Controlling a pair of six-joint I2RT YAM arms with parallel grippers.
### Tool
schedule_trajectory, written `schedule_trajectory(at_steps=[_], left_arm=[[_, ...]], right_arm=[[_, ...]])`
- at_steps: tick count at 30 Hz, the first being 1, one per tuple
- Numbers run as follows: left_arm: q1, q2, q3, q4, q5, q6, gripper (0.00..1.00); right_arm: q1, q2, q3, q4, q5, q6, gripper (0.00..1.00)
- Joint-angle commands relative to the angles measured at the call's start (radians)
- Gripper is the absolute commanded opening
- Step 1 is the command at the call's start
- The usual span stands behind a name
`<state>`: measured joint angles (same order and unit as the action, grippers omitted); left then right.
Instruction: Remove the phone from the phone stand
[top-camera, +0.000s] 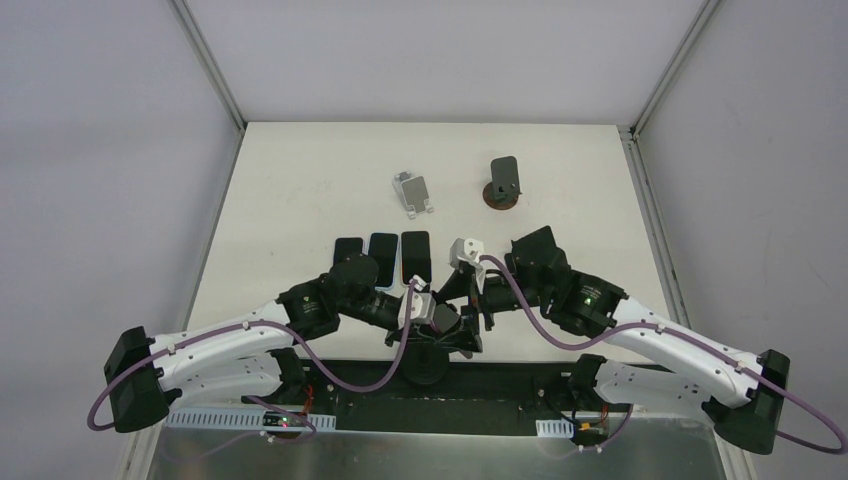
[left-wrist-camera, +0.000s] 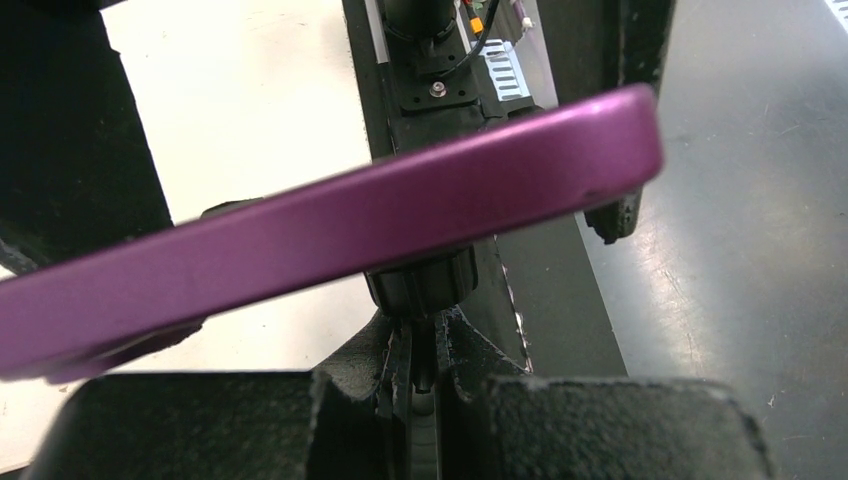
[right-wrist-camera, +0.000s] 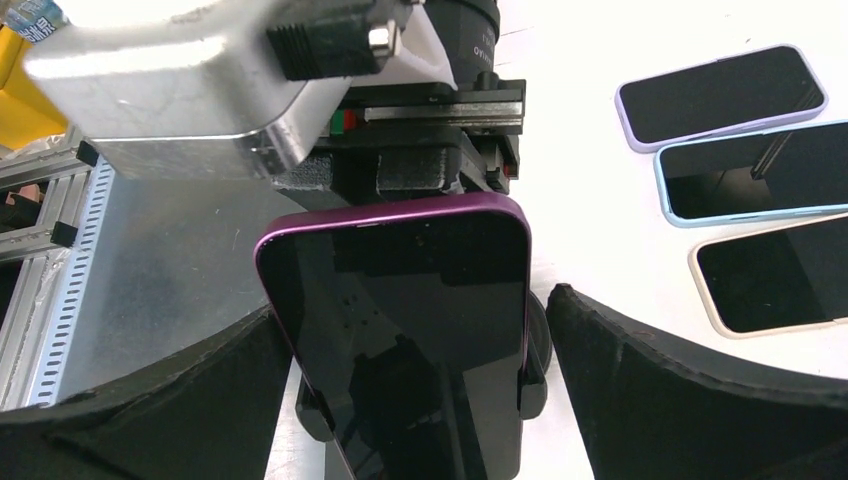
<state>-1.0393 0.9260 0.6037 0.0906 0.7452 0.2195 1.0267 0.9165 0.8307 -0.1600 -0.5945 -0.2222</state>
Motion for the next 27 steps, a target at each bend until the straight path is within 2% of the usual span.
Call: schedule_trajectory(at_steps=[1,19,27], left_arm=[[0.003,-0.005,0.091,0.127,0.027,0.002,0.00],[0.004,0.010,0.094,0.117,0.063,0.011,0.00],[0.004,0.030,0.099,0.113,0.082,-0.001,0.00]], right_arm=[[0.004,0.007,0.012,0.007,-0.007,-0.031,0.99],[0.005,0.021,0.052,0.007,-0.054,-0.059,0.99],[0.004,0.033,0.093,-0.047,-0.066,-0.088,0.98]])
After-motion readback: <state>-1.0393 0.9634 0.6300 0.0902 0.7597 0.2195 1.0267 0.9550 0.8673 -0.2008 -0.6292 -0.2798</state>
